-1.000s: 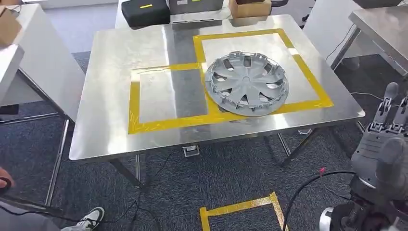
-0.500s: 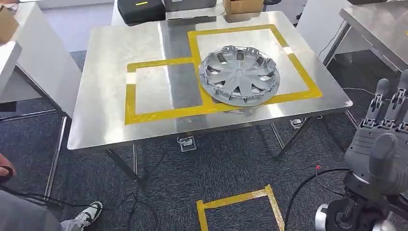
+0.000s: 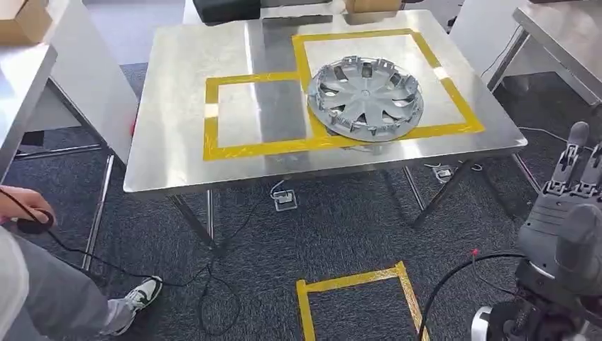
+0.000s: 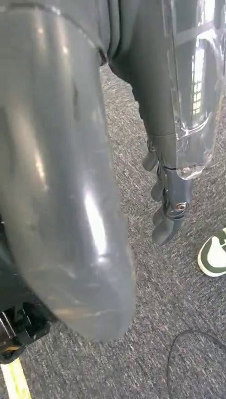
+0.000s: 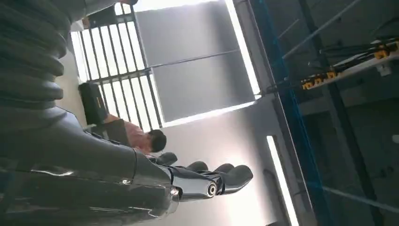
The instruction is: Take the parts from the cabinet and place them on the table.
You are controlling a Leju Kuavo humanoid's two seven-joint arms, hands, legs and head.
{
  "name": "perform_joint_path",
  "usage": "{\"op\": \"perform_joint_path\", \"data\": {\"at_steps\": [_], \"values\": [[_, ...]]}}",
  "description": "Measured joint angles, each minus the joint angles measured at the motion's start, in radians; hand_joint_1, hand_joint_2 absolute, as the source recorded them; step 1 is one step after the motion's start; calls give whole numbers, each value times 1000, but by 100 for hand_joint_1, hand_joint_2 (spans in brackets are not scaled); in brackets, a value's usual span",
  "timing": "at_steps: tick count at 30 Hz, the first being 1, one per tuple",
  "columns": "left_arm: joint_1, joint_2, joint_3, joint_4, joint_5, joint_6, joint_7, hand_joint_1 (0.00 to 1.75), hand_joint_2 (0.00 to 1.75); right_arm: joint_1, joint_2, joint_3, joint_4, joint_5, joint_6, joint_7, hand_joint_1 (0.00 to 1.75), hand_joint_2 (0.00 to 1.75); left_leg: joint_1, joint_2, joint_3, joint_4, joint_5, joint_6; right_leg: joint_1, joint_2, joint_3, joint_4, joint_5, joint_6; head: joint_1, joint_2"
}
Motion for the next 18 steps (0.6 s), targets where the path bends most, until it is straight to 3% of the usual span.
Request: {"op": "perform_joint_path", "data": {"at_steps": [2, 3, 4, 5, 7, 8, 9, 10, 11, 12, 13, 14, 17, 18], "values": [[3, 0, 0, 0, 0, 0, 0, 0, 0, 0, 0, 0, 0, 0, 0, 0, 0, 175, -2, 0, -10, -1, 14, -11, 0, -3, -11, -10, 11, -12, 5, 0], [2, 1, 0, 0, 0, 0, 0, 0, 0, -2, 0, 0, 0, 0, 0, 0, 0, 175, 1, 1, -20, 13, -15, -16, -6, -13, -15, -16, 23, -19, 2, 0], [2, 1, 0, 0, 0, 0, 0, 0, 0, -1, 1, 0, 0, 1, 0, 0, 0, 175, 3, 1, -34, 47, -63, -22, -4, -11, -25, -16, 30, -26, -6, 0], [2, 1, 0, 0, 0, -1, 2, 0, 0, 2, 2, 0, 0, 30, -15, 28, 0, 175, 8, 1, -54, 116, -124, -27, -4, -12, -37, -12, 38, -32, -10, 0], [1, 1, 0, 0, 2, -6, 7, 0, 0, 45, 11, -15, 7, 150, -76, 143, 0, 175, 13, 1, -89, 267, -213, -35, -2, -19, -62, -6, 51, -31, -9, 0], [2, 1, 0, 0, 2, -8, 9, 0, 0, 66, 21, -29, 15, 180, -91, 181, 0, 175, 15, 1, -91, 306, -215, -38, -2, -22, -75, 0, 57, -30, -8, 0], [3, 1, 0, 0, 3, -9, 11, 0, 0, 81, 29, -37, 24, 162, -74, 163, 0, 175, 18, 1, -75, 305, -189, -39, -3, -22, -92, 8, 63, -29, -8, 0], [3, 1, 0, 0, 3, -8, 12, 0, 0, 100, 33, -47, 34, 120, -44, 110, 0, 175, 19, 1, -43, 268, -151, -39, -4, -22, -107, 16, 68, -26, -10, 0], [2, 1, 0, 0, 3, -8, 11, 0, 0, 127, 34, -66, 52, 70, 1, 38, 0, 175, 19, 1, 7, 200, -114, -37, -4, -23, -119, 24, 70, -22, -10, 0], [2, 1, 0, 0, 3, -6, 10, 0, 0, 153, 35, -87, 74, 32, 38, -19, 0, 175, 19, 0, 76, 100, -89, -32, -4, -23, -130, 32, 73, -19, -10, 0], [1, 2, 0, 0, 3, -5, 8, 0, 0, 163, 37, -101, 87, 27, 42, -34, 0, 175, 15, -3, 113, 29, -115, -25, -2, -24, -140, 37, 77, -14, -8, 0], [1, 2, 0, 0, 3, -4, 6, 0, 0, 163, 39, -111, 94, 28, 40, -34, 0, 175, 13, -1, 134, -10, -120, -20, -3, -23, -143, 41, 84, -8, -6, 0], [2, 2, 0, 0, 4, -4, 5, 0, 0, 179, 42, -131, 111, 35, 31, -24, 0, 175, 5, -3, 126, -13, -104, -7, -11, -22, -145, 30, 109, 11, 0, 0], [1, 1, 0, 0, 4, -4, 5, 0, 0, 184, 44, -137, 116, 39, 30, -22, 0, 175, 17, -2, 129, -39, -90, 1, -15, -18, -155, 32, 96, 16, 1, 0]]}}
